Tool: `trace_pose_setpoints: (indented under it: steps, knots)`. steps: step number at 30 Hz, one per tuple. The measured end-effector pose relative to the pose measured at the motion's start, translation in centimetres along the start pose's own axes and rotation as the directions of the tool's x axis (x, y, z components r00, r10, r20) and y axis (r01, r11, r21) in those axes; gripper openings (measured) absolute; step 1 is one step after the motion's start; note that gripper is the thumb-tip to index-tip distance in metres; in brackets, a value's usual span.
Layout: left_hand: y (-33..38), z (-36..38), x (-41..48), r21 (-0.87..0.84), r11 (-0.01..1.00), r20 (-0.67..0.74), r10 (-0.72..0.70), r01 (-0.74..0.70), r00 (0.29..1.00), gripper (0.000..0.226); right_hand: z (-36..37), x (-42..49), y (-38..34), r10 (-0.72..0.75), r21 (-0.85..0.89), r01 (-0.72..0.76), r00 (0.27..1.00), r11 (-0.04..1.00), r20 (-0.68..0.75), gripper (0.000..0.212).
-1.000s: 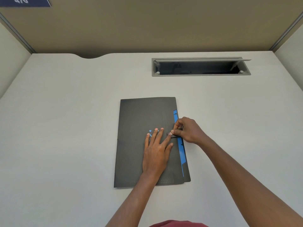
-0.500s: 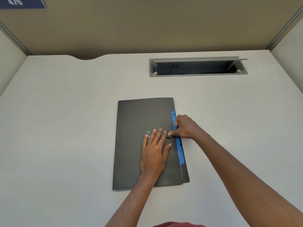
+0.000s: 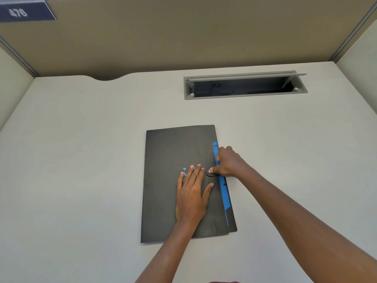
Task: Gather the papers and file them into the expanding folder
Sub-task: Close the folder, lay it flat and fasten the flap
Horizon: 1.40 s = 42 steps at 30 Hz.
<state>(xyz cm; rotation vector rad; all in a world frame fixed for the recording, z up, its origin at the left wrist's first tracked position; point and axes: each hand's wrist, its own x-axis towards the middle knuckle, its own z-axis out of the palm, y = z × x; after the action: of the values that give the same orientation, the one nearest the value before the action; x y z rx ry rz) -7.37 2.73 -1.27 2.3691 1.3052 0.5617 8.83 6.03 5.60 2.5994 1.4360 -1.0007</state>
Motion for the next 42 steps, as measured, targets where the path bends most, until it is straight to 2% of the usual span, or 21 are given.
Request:
trace_pose_setpoints:
  steps: [5,9,11,13,16,18,20,22,24,28,32,37,42]
  knots:
    - [0.2,-1.3,0.1,-0.183,0.982,-0.021,-0.044,0.040,0.999,0.047,1.3,-1.3,1.9,-0.058,0.184,0.091,0.982,0.979,-0.181,0.043]
    - [-0.3,-3.6,0.2,-0.197,0.980,-0.209,-0.050,0.008,0.977,0.028,2.2,-2.4,3.0,-0.008,0.267,0.097,0.948,0.959,-0.317,0.033]
    - [-1.1,-5.0,0.5,-0.154,0.984,-0.280,-0.129,0.088,0.951,0.028,1.9,-2.9,3.3,0.007,0.207,0.061,0.949,0.976,-0.316,0.031]
    - [-2.5,-6.5,0.9,-0.047,0.961,-0.304,-0.272,0.271,0.913,0.036,1.8,-3.6,3.3,0.009,0.113,0.024,0.959,0.993,-0.282,0.029]
    - [-4.9,-8.3,1.0,0.137,0.831,-0.222,-0.505,0.540,0.834,0.050,2.5,-5.0,2.4,0.028,0.028,-0.023,0.975,0.999,-0.220,0.026]
    - [-5.9,-8.9,0.7,0.230,0.776,-0.135,-0.572,0.587,0.809,0.049,3.1,-5.7,1.2,0.050,0.037,-0.044,0.982,0.998,-0.183,0.029]
    - [-6.2,-8.9,0.6,0.229,0.789,-0.088,-0.567,0.570,0.819,0.043,3.7,-6.2,-0.1,0.043,0.059,-0.034,0.986,0.998,-0.160,0.040]
    - [-6.1,-8.9,1.0,0.081,0.798,-0.069,-0.594,0.598,0.802,0.042,4.1,-6.4,-1.0,0.040,0.074,-0.029,0.988,0.997,-0.148,0.055]
    - [-6.2,-9.1,1.5,-0.073,0.759,-0.059,-0.650,0.646,0.757,0.043,4.2,-6.5,-1.2,0.067,0.116,-0.050,0.987,0.992,-0.147,0.061]
    - [-7.2,-9.1,1.7,-0.210,0.706,-0.066,-0.700,0.676,0.711,0.033,3.8,-5.9,0.0,0.152,0.280,-0.105,0.977,0.954,-0.151,0.046]
    - [-7.7,-9.2,1.6,-0.403,0.624,-0.043,-0.744,0.670,0.667,0.006,3.5,-5.0,1.3,0.204,0.420,-0.118,0.964,0.900,-0.168,0.026]
    - [-8.5,-9.0,1.7,-0.675,0.430,0.057,-0.780,0.599,0.623,0.007,3.6,-4.4,2.1,0.177,0.553,-0.038,0.964,0.832,-0.200,0.010]
    - [-8.5,-8.8,1.7,-0.807,0.322,0.090,-0.761,0.495,0.642,0.013,3.8,-4.4,2.7,0.174,0.652,0.047,0.947,0.757,-0.270,0.015]
